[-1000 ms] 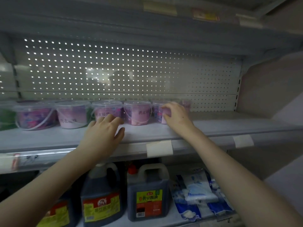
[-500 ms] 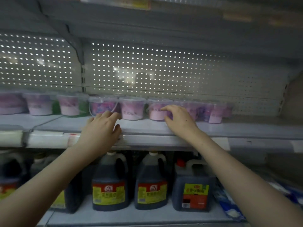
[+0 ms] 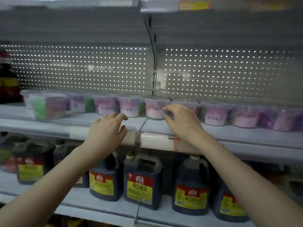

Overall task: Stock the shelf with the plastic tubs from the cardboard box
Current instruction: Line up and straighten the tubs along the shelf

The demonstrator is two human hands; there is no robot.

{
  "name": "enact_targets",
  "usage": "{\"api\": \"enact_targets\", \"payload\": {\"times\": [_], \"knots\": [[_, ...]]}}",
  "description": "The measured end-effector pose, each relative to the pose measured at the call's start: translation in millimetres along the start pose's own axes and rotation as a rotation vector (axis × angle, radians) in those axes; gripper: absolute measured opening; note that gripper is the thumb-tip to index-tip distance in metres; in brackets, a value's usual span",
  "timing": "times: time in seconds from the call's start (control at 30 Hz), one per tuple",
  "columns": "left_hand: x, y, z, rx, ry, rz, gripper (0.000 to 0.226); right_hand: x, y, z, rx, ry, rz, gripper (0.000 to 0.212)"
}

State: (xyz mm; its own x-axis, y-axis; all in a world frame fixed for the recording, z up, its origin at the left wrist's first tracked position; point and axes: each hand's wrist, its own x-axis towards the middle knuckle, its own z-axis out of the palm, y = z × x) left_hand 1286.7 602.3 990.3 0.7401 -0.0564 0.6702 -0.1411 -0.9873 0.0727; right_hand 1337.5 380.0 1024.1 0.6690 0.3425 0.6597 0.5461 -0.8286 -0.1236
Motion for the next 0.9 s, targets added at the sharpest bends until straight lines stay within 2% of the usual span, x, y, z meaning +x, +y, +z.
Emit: {"api": "enact_targets", "payload": {"times": [0.5, 0.73, 0.9], "knots": [[-25.4, -212.4, -43.9, 0.071, 0.034, -0.195, 0.031, 90.8, -187.8, 109.6, 0.179, -0.063, -0.118, 0.031], [-39.6, -267.3, -61.1, 0.100, 0.042, -0.286, 0.033, 140.5, -260.5, 153.6, 0.279, -0.064, -0.192, 0.035], [-44.9, -288.5, -68.5, 0.110, 0.040, -0.315, 0.033, 163.1, -290.6, 180.0, 0.211, -0.051, -0.242, 0.041]]}}
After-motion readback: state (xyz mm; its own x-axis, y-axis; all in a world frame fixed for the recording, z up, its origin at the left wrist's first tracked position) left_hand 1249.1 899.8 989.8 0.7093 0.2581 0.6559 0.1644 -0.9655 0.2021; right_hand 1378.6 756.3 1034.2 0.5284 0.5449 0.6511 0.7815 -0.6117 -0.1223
